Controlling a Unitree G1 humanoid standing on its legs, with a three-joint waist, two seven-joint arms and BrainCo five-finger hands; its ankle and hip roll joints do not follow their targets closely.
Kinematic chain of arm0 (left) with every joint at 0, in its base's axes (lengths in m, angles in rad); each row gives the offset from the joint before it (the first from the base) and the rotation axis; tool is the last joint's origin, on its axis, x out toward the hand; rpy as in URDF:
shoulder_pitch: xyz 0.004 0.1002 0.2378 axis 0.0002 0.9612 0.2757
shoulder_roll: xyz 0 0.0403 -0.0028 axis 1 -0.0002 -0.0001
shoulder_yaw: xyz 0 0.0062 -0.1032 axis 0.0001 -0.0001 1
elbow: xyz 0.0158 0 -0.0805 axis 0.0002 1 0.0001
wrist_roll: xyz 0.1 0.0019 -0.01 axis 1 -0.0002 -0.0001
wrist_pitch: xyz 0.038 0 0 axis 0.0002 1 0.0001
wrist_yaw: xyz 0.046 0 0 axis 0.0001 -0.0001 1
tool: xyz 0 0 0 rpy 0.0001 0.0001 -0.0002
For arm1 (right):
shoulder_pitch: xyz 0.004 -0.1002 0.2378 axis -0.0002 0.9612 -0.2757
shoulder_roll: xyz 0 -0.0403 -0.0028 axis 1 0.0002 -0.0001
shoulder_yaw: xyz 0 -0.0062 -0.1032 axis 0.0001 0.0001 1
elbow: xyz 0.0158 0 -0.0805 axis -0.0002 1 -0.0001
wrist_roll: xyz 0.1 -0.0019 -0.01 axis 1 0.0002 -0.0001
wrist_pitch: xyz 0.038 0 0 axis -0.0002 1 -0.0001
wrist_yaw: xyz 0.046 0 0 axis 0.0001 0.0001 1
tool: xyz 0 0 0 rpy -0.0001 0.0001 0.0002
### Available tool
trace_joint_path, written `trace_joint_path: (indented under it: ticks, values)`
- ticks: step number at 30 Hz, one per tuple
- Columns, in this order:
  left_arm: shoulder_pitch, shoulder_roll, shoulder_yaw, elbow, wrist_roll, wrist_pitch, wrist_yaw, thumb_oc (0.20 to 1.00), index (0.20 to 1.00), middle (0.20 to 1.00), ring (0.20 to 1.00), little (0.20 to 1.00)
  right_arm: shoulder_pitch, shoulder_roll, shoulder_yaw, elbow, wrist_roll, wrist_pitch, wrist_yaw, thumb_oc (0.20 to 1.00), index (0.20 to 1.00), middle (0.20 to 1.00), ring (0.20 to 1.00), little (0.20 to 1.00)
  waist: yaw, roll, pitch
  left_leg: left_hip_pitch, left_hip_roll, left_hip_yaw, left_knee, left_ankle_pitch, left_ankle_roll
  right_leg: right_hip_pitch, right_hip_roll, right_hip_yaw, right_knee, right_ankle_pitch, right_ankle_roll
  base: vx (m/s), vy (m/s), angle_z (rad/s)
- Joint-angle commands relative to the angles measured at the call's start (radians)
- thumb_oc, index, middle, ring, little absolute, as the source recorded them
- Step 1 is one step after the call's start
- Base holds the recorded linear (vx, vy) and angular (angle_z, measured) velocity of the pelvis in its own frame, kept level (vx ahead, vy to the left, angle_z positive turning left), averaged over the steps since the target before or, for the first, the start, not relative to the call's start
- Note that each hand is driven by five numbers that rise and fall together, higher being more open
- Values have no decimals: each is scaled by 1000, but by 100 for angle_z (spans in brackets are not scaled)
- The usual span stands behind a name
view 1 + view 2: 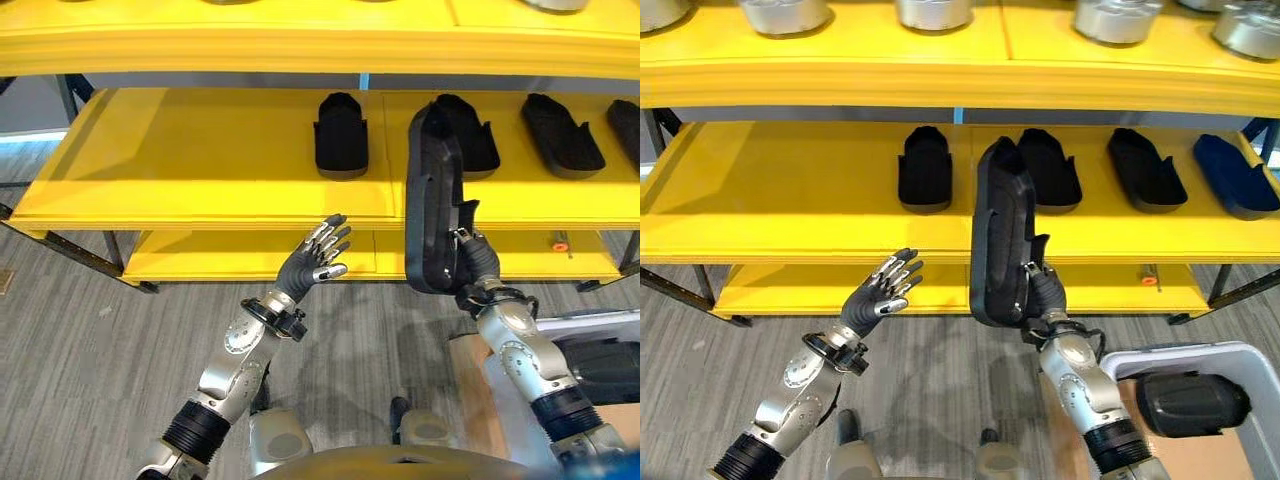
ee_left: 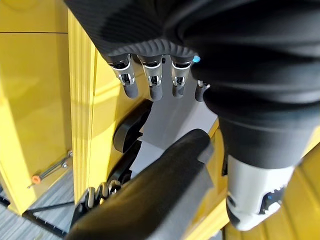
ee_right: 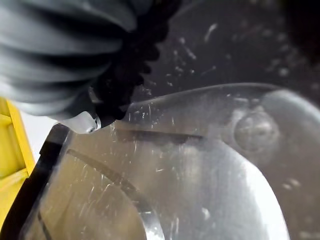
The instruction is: Move parts from the plastic box to the shelf.
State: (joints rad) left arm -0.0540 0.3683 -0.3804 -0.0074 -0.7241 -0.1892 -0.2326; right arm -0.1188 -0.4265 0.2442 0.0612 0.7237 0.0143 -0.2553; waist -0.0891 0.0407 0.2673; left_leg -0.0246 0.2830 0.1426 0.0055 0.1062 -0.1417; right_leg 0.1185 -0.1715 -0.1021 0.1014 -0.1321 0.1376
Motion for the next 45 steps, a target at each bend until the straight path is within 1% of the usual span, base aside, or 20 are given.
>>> trace_joint_path:
  ticks: [1,5,9,13,14,16,17,18,19,20,21,22,23,27,28,34,41,42,43,45]
  values:
    - [11,14,24,-92,33,-46,16,1000,1000,1000,1000,1000,-38,35,22,-101,23,-48,-6,200,200,200,200,200,12,-3,-54,51,2,43,-69,5,40,-76,76,-46,152,-73,-111,138,518,1]
    - [16,38,28,-105,73,-40,16,1000,1000,1000,1000,1000,-5,42,12,-116,10,-65,6,200,200,200,200,200,22,4,-62,89,-59,57,-77,-35,59,-70,22,-77,119,-23,-54,77,334,26]
    - [28,73,46,-128,136,-28,26,1000,1000,1000,1000,1000,7,65,10,-131,-18,-60,9,200,200,200,200,200,39,-10,-73,109,-108,79,-84,-72,93,-57,-41,-112,74,30,0,55,288,7]
    - [45,89,75,-132,139,-20,12,1000,1000,1000,1000,1000,4,80,11,-136,-36,-56,9,200,200,200,200,200,63,-23,-78,114,-147,102,-92,-97,126,-62,-74,-141,64,77,11,8,254,-9]
    - [63,92,93,-136,136,-16,-1,1000,1000,1000,1000,1000,-2,91,8,-130,-44,-56,9,200,200,200,200,200,78,-31,-80,117,-163,121,-93,-110,138,-68,-88,-170,58,117,21,-9,228,-19]
    - [67,93,97,-138,138,-15,-2,1000,1000,1000,1000,1000,-3,94,7,-128,-44,-55,11,200,200,200,200,200,83,-34,-81,118,-167,129,-93,-115,142,-71,-93,-183,56,134,24,-16,134,-33]
    - [82,93,108,-143,143,-19,4,1000,1000,1000,1000,1000,-9,105,7,-120,-47,-56,21,200,200,200,200,200,98,-43,-76,127,-178,157,-93,-130,146,-84,-116,-238,55,189,37,16,150,-29]
    - [91,92,112,-145,144,-22,8,1000,1000,1000,1000,1000,-13,113,9,-113,-46,-58,29,200,200,200,200,200,108,-46,-74,140,-182,166,-93,-152,143,-85,-125,-263,65,195,55,-34,121,-25]
    - [90,92,113,-146,144,-22,8,1000,1000,1000,1000,1000,-15,113,9,-113,-46,-58,29,200,200,200,200,200,109,-45,-72,131,-180,177,-93,-136,148,-92,-124,-272,60,208,43,19,86,-50]
    - [96,90,115,-149,148,-22,9,1000,1000,1000,1000,1000,-19,119,10,-102,-47,-65,40,200,200,200,200,200,115,-46,-72,142,-181,182,-93,-155,144,-93,-124,-289,78,198,57,-21,90,-90]
    - [90,90,107,-142,149,-21,7,1000,1000,1000,1000,1000,-26,117,9,-93,-39,-78,41,200,200,200,200,200,110,-48,-71,137,-191,187,-93,-166,156,-110,-60,-278,97,153,44,36,101,-104]
    - [88,90,106,-141,146,-20,6,1000,1000,1000,1000,1000,-26,116,9,-94,-38,-78,41,200,200,200,200,200,108,-48,-71,137,-193,186,-93,-167,158,-112,-51,-274,99,146,42,36,90,-73]
    - [81,86,99,-138,132,-11,-2,1000,1000,1000,1000,1000,-20,106,5,-103,-38,-75,40,200,200,200,200,200,94,-52,-70,135,-207,180,-93,-169,167,-121,16,-246,107,104,26,-9,37,-31]
    - [64,68,72,-129,121,-5,-11,1000,1000,1000,1000,1000,-22,92,5,-104,-41,-72,32,200,200,200,200,200,73,-63,-75,114,-240,173,-93,-152,177,-134,124,-198,90,83,-26,29,37,1]
    - [57,51,50,-115,116,1,-9,1000,1000,1000,1000,1000,-14,88,3,-99,-43,-73,33,200,200,200,200,200,55,-72,-79,120,-264,148,-93,-151,175,-109,181,-144,17,78,-49,98,-29,9]
    - [41,25,18,-77,112,18,-19,1000,1000,1000,1000,1000,-2,96,-4,-69,-57,-94,38,200,200,200,200,200,28,-70,-96,130,-285,88,-93,-159,182,-81,205,-25,-76,106,-60,89,-106,25]
    - [57,24,13,-57,137,27,-6,1000,1000,1000,1000,1000,7,108,16,-77,-130,-115,33,200,200,200,200,200,16,-49,-106,162,-285,148,-86,-164,179,-67,194,-57,-66,84,-65,55,-118,13]
    - [63,27,12,-54,129,12,-7,1000,1000,1000,1000,1000,3,100,24,-73,-146,-118,38,200,200,200,200,200,17,-49,-96,148,-285,154,-7,-192,178,-63,184,-65,-50,74,-75,14,-80,8]
    - [63,27,12,-54,129,12,-6,1000,1000,1000,1000,1000,2,100,25,-72,-147,-118,38,200,200,200,200,200,18,-49,-98,143,-285,155,-3,-192,178,-67,184,-64,-50,76,-76,1,-68,11]
    - [70,28,17,-67,132,6,-1,1000,1000,1000,1000,1000,-14,95,38,-54,-151,-127,45,200,200,200,200,200,31,-52,-86,112,-283,116,77,-219,176,-66,178,-50,-31,69,-90,2,-39,9]
